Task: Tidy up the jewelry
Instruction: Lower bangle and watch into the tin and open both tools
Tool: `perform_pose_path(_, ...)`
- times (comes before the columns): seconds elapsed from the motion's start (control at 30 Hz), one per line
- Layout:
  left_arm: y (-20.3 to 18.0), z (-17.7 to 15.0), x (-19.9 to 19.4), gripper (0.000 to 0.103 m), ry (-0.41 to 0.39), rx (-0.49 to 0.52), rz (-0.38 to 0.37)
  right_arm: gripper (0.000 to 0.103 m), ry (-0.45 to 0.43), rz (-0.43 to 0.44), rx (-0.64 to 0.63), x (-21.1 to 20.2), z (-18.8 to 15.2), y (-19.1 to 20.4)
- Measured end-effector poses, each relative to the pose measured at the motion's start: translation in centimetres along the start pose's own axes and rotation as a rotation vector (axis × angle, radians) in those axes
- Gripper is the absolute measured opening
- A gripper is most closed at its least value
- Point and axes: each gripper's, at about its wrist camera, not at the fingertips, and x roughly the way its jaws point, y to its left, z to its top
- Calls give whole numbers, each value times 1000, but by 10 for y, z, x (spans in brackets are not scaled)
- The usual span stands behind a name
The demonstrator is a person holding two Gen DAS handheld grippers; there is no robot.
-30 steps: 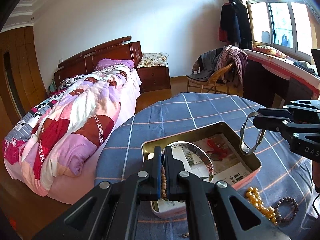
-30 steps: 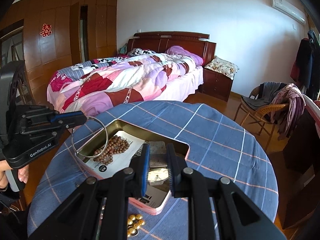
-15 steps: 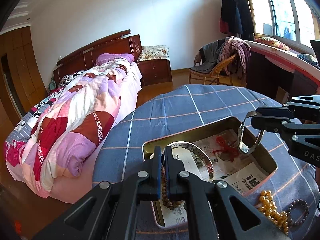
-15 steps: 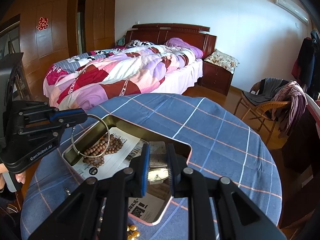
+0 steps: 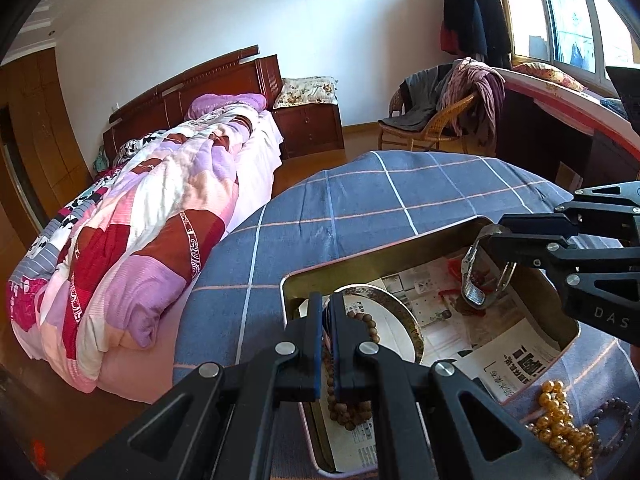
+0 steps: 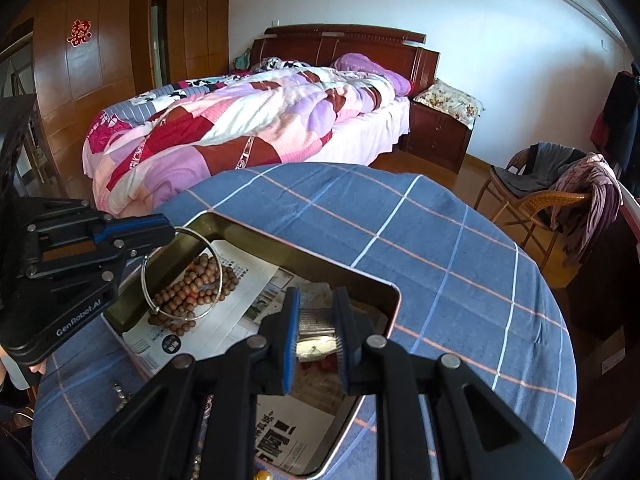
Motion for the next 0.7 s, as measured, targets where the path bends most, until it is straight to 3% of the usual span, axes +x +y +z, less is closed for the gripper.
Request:
perform_pose_path(0.13,-1,3,5,4,-30,-9,0,21,1,11,4,7,2,2)
perform_pose_path(0.23,-5,3,3,5,-33,9,8,55,-23,9,20,3,1,0)
perform_pose_path(0.4,-1,-5,-9,8,-37,-9,7,54,-26,-8,34,-10,-8,-7)
perform_pose_path(0.43,-1,-8,-13,16,-37,-7,4,54,-25,-9,42,-13,-10,-9)
perform_pose_path(0.5,0,-15,-21,42,-40,-20,16,54,-28,-12,51,-20,-15,-12)
perform_pose_path(0.53,2,-20,-28,61,-55,-37,26,54,-28,-20,50,-23,-19,-13)
perform_pose_path(0.57,3,-24,-32,67,-66,-47,28,54,-30,-28,51,-26,-21,-13)
perform_pose_path(0.7,6,-39,-49,67,-53,-84,29,54,-26,-38,56,-39,-37,-16)
